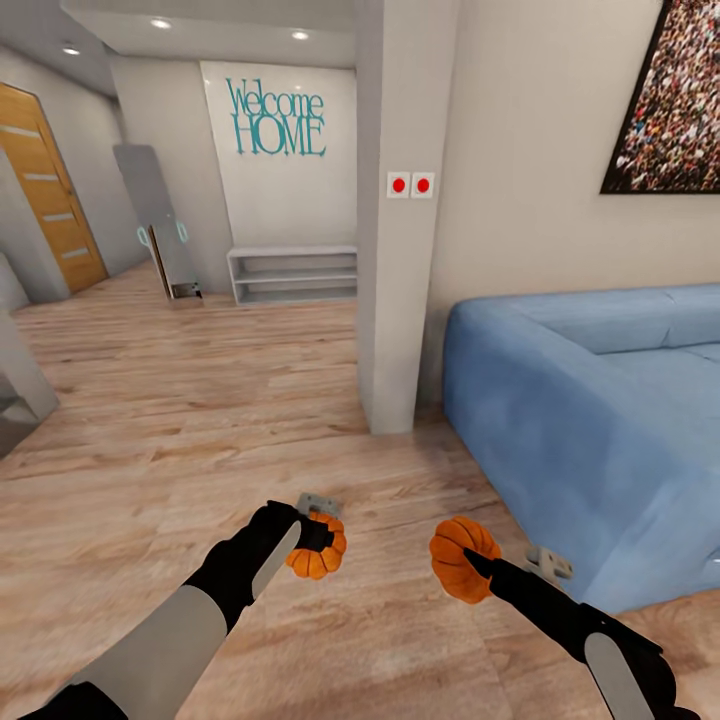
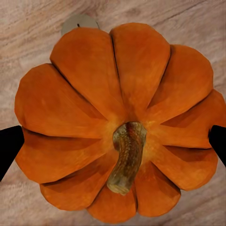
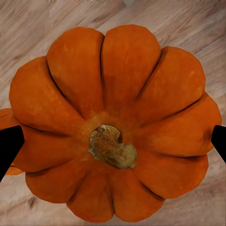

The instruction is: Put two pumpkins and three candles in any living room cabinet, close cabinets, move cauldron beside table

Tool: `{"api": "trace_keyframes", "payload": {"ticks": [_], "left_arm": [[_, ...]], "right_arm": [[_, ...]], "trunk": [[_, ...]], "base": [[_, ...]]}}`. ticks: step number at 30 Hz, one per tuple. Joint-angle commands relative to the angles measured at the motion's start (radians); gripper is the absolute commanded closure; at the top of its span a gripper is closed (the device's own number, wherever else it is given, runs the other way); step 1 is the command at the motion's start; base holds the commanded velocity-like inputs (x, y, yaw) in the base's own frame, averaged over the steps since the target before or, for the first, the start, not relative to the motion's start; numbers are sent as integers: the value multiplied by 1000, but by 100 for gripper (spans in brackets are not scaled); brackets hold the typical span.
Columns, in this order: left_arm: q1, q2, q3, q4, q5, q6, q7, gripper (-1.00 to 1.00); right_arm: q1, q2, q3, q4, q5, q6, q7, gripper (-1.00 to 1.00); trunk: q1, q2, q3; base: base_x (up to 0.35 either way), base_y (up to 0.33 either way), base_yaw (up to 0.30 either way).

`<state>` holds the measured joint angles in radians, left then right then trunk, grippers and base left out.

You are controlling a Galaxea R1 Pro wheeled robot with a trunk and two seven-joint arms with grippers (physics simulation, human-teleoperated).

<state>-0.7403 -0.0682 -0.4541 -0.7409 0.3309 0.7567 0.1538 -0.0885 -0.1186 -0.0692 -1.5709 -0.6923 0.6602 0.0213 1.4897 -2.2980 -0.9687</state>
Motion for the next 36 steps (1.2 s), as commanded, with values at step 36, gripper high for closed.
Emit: {"api": "trace_keyframes", "payload": {"ticks": [36], "left_arm": [[-1,-2,-3,-10,11,3,9,100]], "right_arm": [[-2,0,-7,3,-2,6,-2,100]], "trunk": [[-104,189,84]], "base": [[0,0,0]]}}
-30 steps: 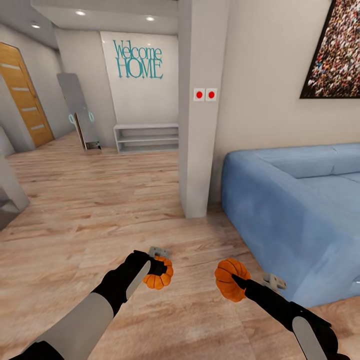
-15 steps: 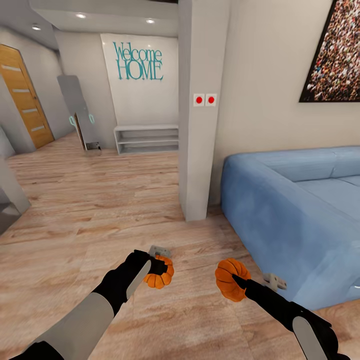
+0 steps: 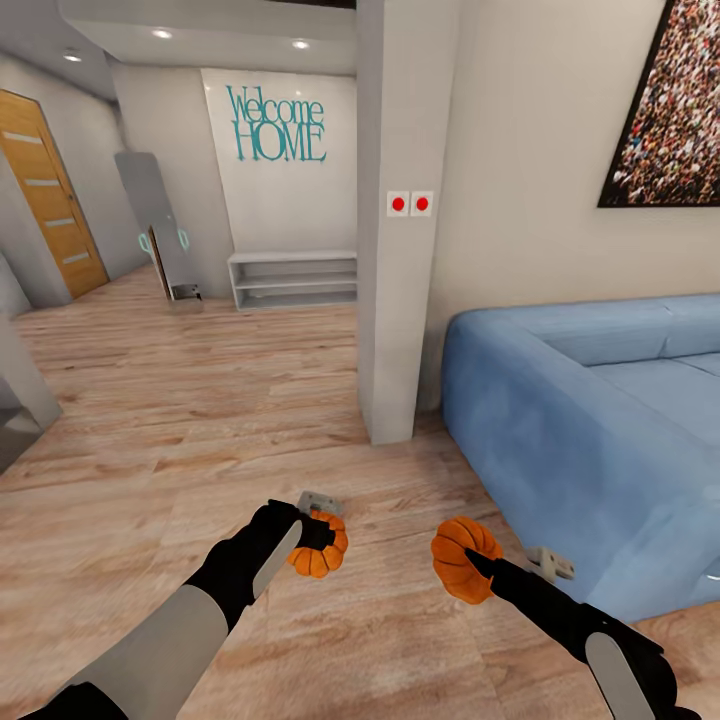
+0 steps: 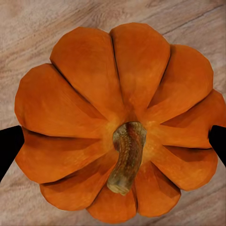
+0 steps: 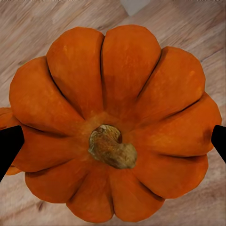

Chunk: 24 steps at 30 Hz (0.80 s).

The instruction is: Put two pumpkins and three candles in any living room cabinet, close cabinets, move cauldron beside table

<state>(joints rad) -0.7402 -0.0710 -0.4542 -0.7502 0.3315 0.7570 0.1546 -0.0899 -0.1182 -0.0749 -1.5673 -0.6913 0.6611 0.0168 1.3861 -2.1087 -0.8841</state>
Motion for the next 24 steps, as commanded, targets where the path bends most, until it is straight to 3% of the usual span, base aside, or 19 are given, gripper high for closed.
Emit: {"api": "trace_keyframes", "payload": {"ticks": [1,9,24], "left_arm": [[-1,0,-3,-2,11,3,8,100],[-1,1,-3,-3,9,1,11,100],[-1,1,-3,-3,9,-1,10,100]], "right_arm": [[-1,0,-1,-1,-3,5,3,100],[-1,0,0,0,-2,5,3,100],[-1,0,-3,0,-3,5,3,100]], "trunk": [[0,0,-1],[0,0,-1],[0,0,-1]], "base": [[0,0,0],[-69,72,0],[-234,223,0]]}}
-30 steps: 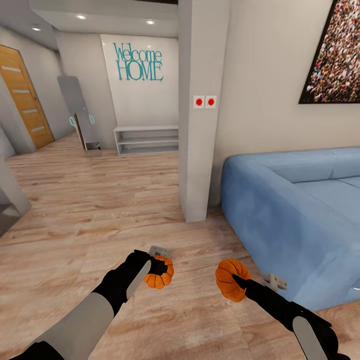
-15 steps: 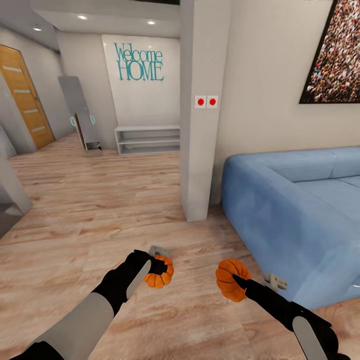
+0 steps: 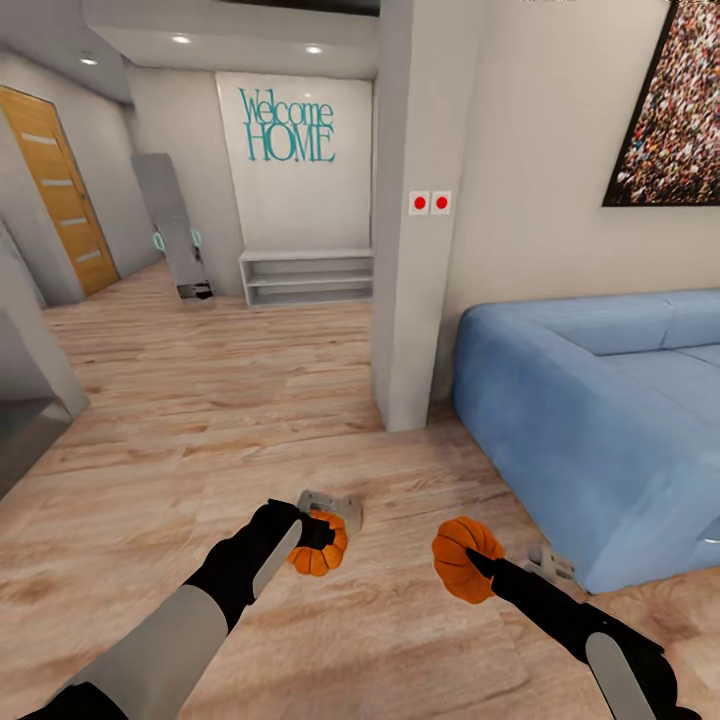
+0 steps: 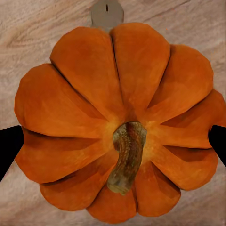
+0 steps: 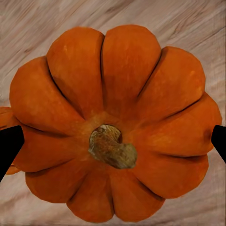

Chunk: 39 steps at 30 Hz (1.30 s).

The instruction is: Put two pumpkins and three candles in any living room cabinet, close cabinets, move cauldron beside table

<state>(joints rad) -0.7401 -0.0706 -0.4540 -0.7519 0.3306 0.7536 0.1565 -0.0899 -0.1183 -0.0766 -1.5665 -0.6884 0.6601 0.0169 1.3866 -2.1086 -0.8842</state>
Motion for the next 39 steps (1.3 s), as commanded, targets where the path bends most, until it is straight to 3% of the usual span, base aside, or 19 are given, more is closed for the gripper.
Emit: {"api": "trace_keyframes", "payload": {"ticks": [1,12,24,39], "left_arm": [[-1,1,-3,-1,10,3,7,100],[-1,1,-3,-1,10,1,6,100],[-1,1,-3,-25,9,-3,9,100],[0,2,-4,-38,8,2,12,100]], "right_arm": [[-1,0,-1,-1,-5,6,3,100],[-1,0,3,-1,-5,6,3,100],[-1,0,-1,0,-6,6,3,100],[-1,0,-6,4,-7,4,5,100]], "trunk": [[-1,0,-1],[-1,0,-1],[-1,0,-1],[-1,0,0]], "base": [[-251,231,0],[-217,222,0],[-43,48,0],[-253,168,-37]]}}
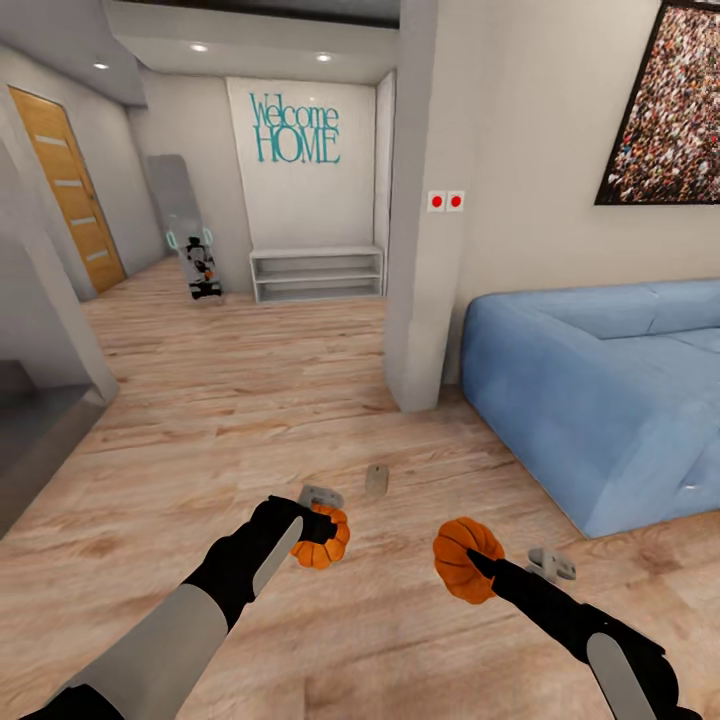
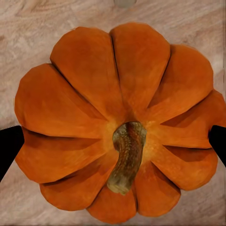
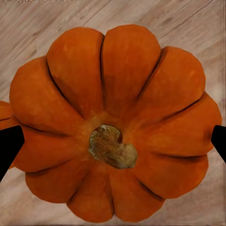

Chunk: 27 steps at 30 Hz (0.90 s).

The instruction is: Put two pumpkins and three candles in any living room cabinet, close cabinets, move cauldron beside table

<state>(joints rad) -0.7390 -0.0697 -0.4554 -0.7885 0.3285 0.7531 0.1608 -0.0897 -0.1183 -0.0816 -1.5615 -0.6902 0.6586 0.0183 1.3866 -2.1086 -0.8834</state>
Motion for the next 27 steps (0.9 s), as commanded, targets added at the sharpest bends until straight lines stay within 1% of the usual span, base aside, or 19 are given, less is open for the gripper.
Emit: {"api": "trace_keyframes", "payload": {"ticks": [1,10,16,21,27], "left_arm": [[-1,1,-2,-1,11,3,8,100],[-1,1,-3,-1,9,6,9,100],[-1,1,-3,-1,9,5,9,100],[-1,1,-3,0,9,5,9,100],[-1,2,-3,0,9,5,9,100]], "right_arm": [[-1,0,-2,-1,-5,6,3,100],[-1,1,6,16,-3,4,2,100],[-1,0,8,45,-3,-26,-1,100],[-2,1,9,57,-3,-34,-30,100],[-2,2,10,59,-2,-36,-38,100]], "trunk": [[-1,0,-1],[-1,0,3],[-1,0,5],[-1,0,5],[-1,0,5]], "base": [[-270,179,-219],[-270,181,-266],[-270,200,-281],[-270,212,-284],[-266,213,-284]]}}
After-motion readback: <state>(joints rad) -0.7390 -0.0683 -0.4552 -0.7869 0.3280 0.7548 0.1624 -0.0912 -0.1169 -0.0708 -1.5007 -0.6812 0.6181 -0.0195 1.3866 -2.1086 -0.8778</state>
